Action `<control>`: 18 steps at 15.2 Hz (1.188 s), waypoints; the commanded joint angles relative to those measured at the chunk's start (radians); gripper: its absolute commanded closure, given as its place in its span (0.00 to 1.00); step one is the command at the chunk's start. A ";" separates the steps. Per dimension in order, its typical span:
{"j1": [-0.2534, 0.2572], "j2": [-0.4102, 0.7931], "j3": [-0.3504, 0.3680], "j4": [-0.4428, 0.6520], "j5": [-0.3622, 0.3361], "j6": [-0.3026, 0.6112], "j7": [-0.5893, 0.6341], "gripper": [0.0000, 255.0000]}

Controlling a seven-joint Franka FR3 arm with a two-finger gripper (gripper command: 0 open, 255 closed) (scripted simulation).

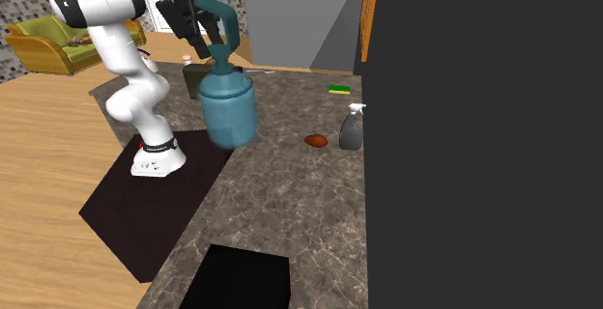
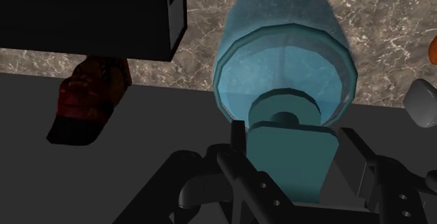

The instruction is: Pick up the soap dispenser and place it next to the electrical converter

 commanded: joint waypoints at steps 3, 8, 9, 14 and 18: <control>-0.047 -0.003 -0.062 0.005 0.022 -0.022 -0.105 1.00; -0.117 0.038 -0.151 0.055 0.079 -0.066 -0.244 1.00; -0.134 0.053 -0.170 0.071 0.095 -0.077 -0.274 1.00; -0.251 0.161 -0.267 0.183 0.213 -0.152 -0.433 1.00; -0.367 0.253 -0.314 0.266 0.312 -0.203 -0.542 1.00</control>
